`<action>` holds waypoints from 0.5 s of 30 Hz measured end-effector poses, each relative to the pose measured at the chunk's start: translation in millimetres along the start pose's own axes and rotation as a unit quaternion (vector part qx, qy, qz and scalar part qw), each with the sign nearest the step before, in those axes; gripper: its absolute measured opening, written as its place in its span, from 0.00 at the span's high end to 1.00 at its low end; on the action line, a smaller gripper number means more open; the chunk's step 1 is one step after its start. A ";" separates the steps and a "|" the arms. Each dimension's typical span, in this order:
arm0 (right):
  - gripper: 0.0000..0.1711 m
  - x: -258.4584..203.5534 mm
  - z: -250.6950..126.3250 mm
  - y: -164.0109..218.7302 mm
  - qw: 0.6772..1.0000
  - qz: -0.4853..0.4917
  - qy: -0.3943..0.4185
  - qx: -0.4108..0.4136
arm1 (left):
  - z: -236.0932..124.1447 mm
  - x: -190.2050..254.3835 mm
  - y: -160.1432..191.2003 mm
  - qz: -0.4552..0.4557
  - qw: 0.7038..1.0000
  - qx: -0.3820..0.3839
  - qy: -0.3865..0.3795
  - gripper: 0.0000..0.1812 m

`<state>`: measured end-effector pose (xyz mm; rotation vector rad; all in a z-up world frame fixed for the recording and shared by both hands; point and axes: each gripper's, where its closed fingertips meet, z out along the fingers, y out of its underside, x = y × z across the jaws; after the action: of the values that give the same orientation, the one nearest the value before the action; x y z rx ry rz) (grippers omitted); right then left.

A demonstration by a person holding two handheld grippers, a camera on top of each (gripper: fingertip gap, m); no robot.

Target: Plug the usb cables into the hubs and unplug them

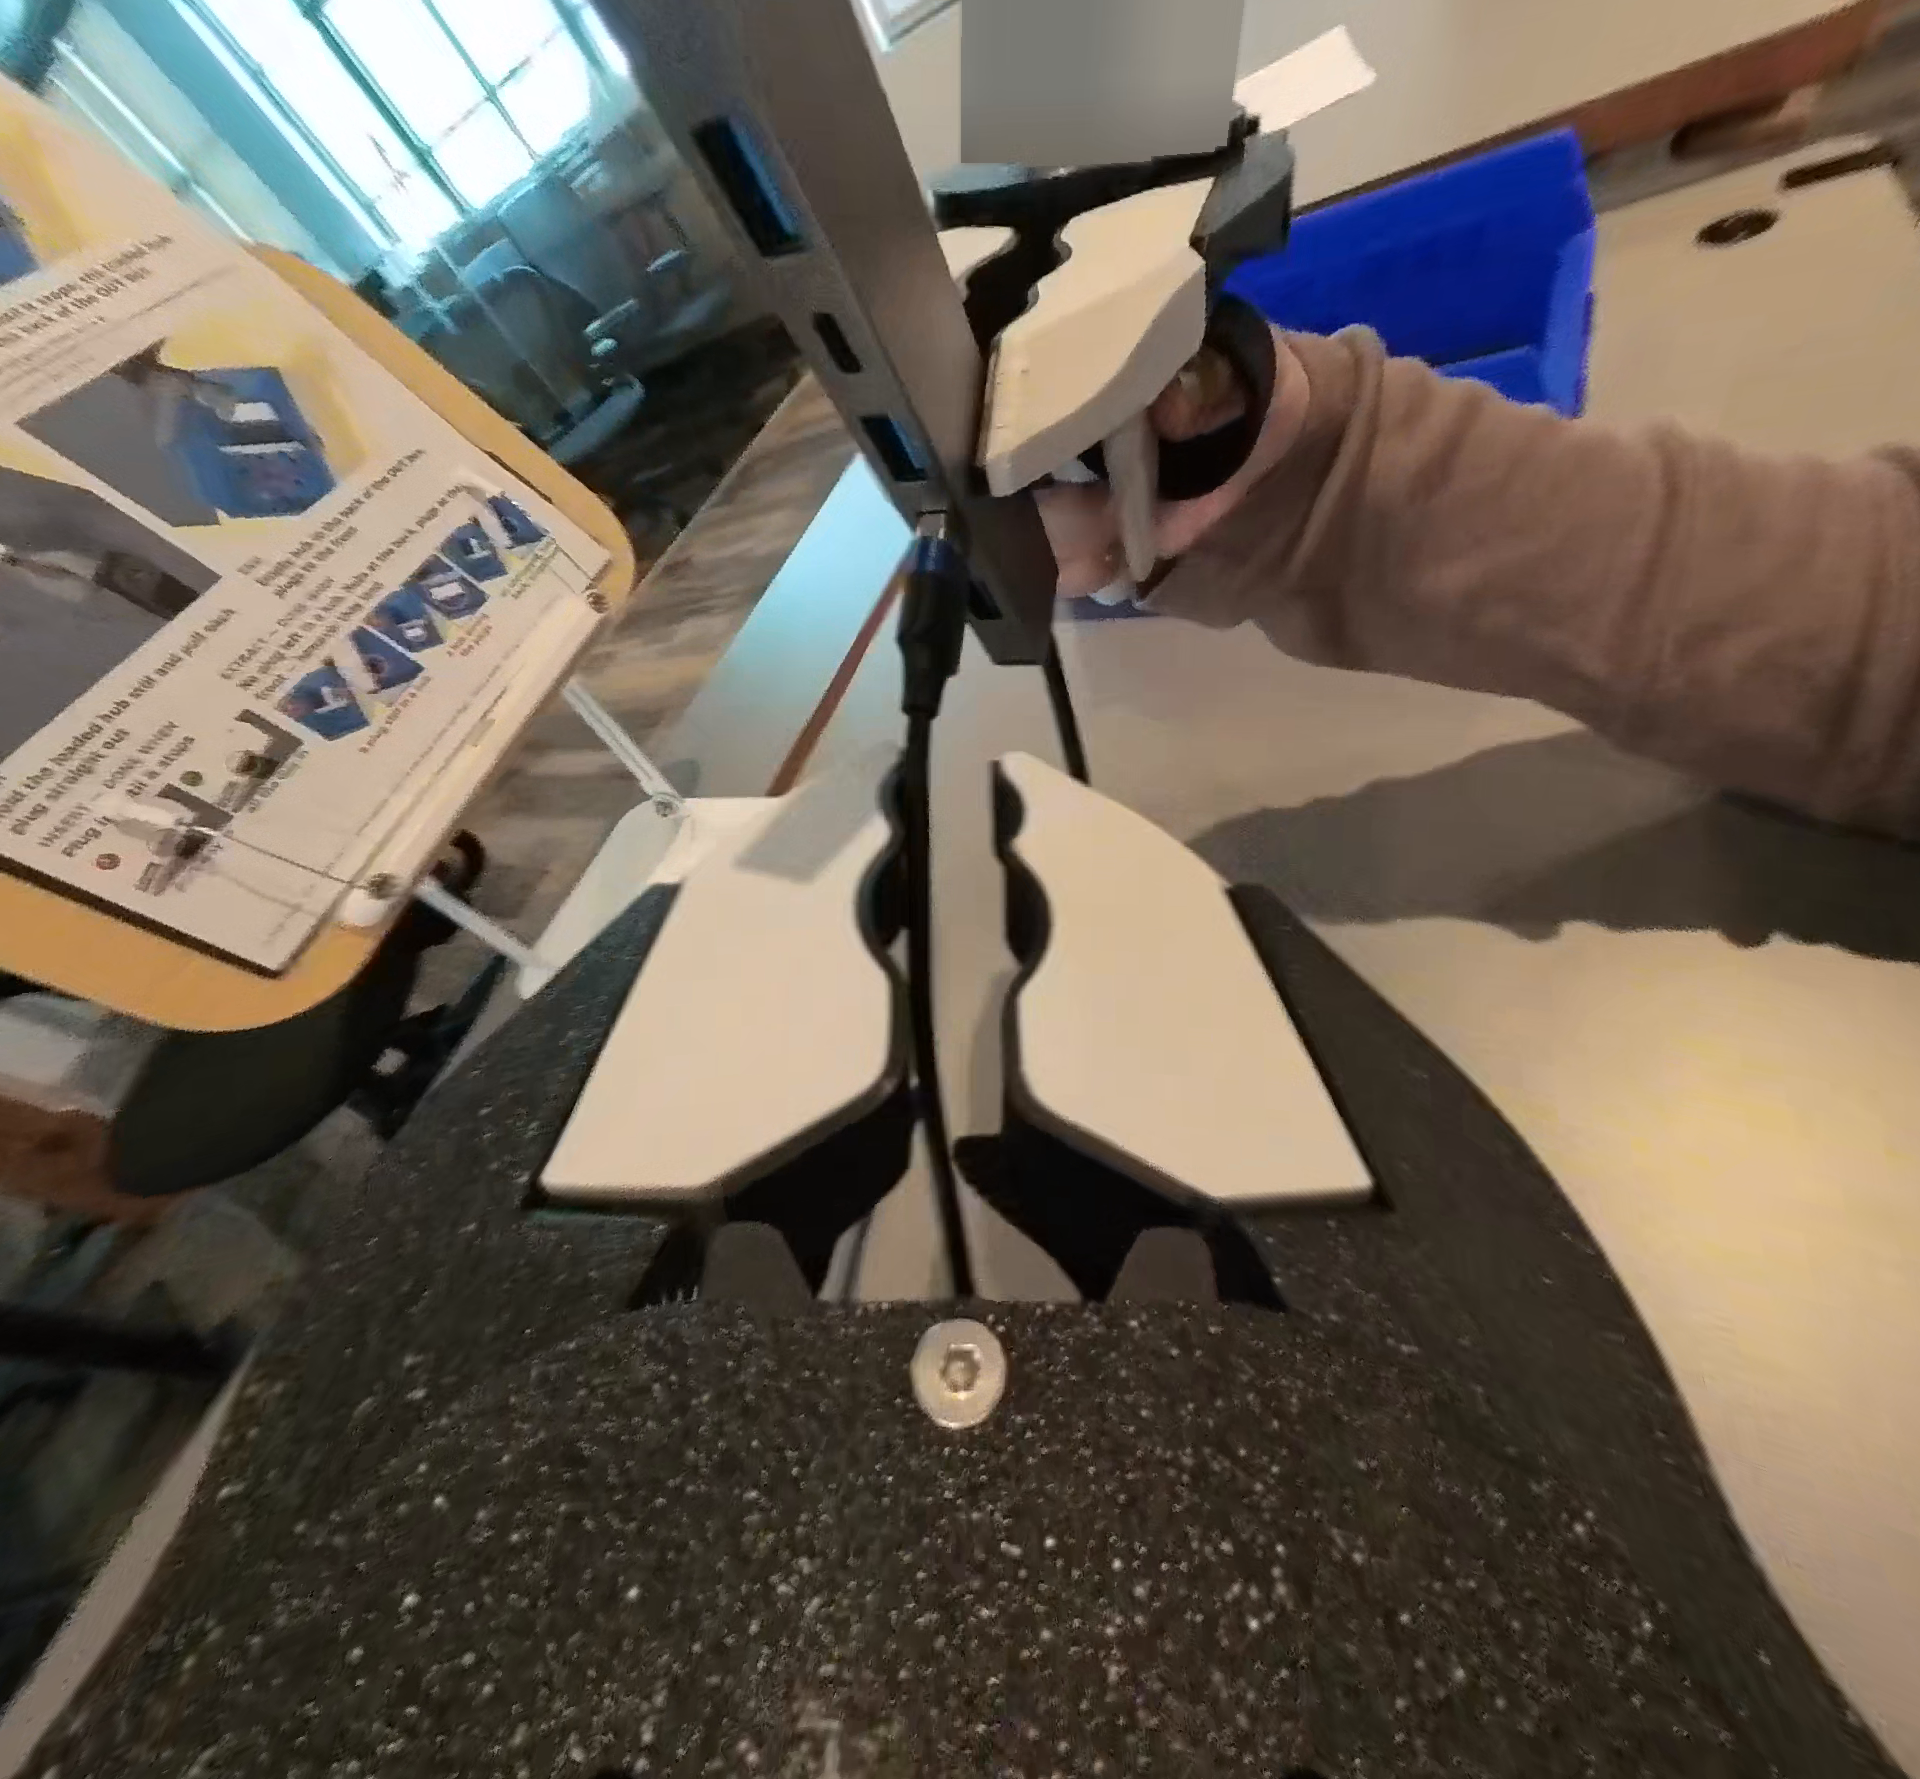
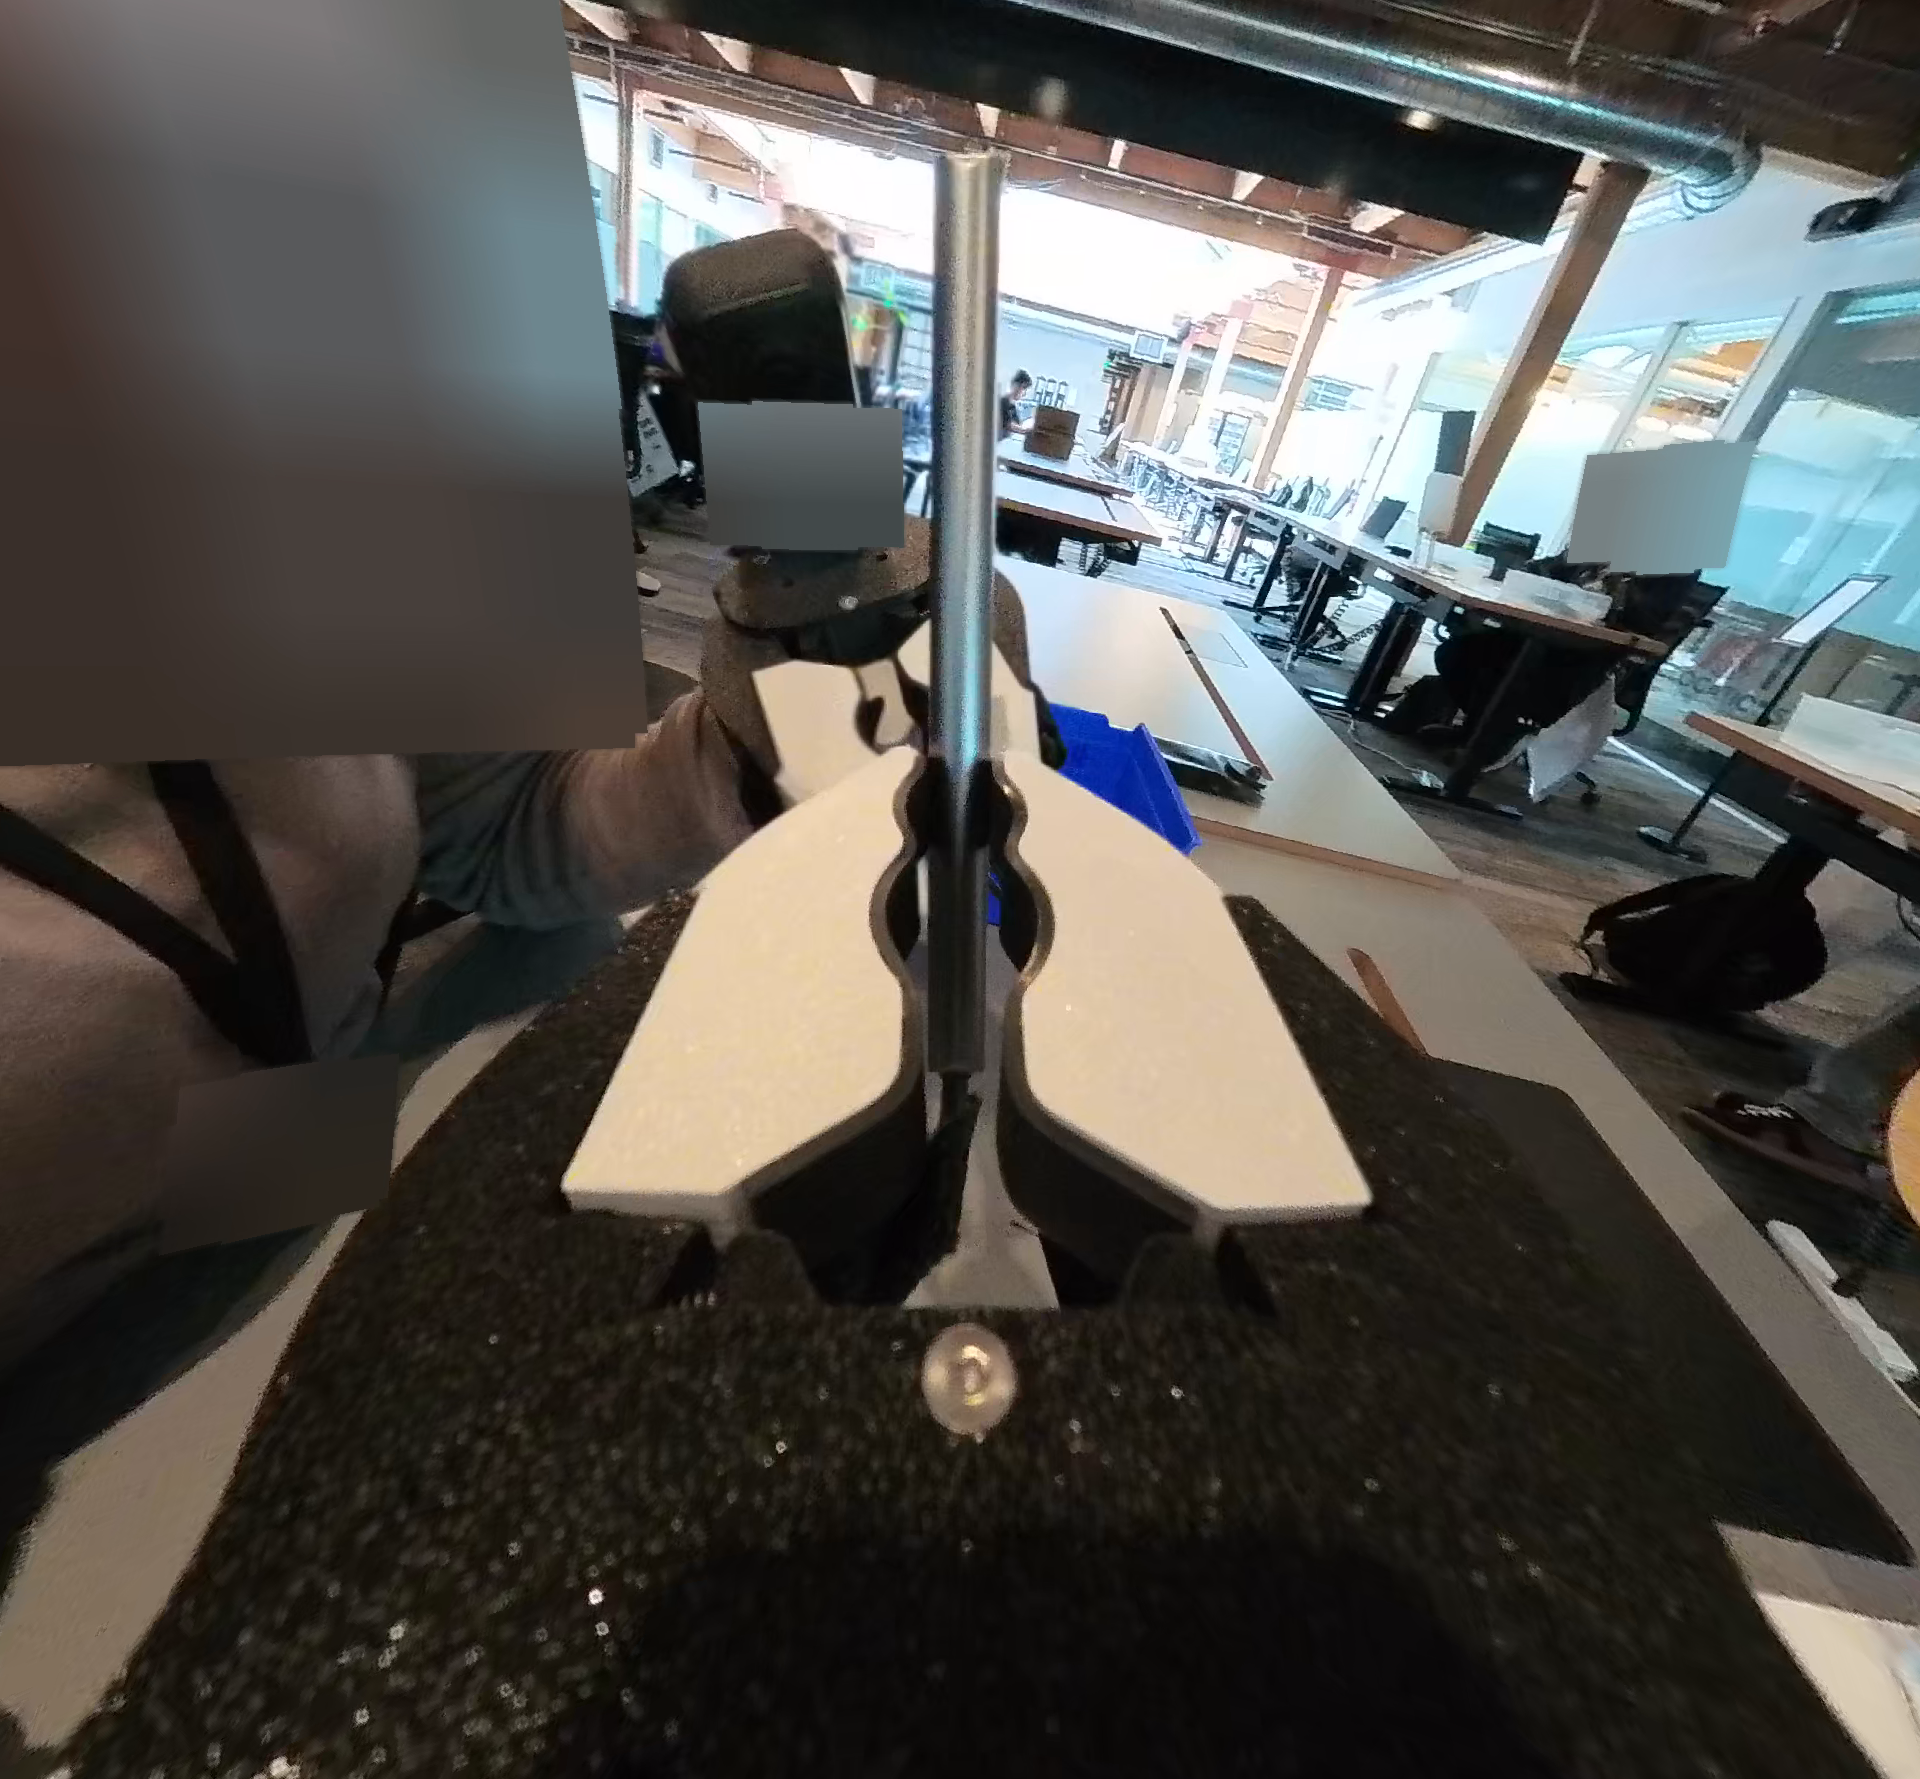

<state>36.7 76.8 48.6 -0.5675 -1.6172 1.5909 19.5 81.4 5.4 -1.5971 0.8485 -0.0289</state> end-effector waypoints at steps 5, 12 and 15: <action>0.95 -4.9 1.2 0.3 1.000 -0.004 -0.016 0.000 | -2.8 0.1 1.2 0.044 0.999 -0.013 -0.014 1.00; 0.95 -6.3 1.0 2.4 1.000 -0.009 -0.020 -0.004 | -6.7 3.7 -1.5 -0.008 1.000 -0.003 0.026 1.00; 0.94 -3.9 1.5 5.8 1.000 -0.015 -0.009 -0.016 | -7.4 0.3 3.4 0.015 1.000 -0.025 0.008 1.00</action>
<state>36.7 73.5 42.2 -0.5452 -1.6599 1.5550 14.6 75.1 4.0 -1.6326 0.8914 -0.0007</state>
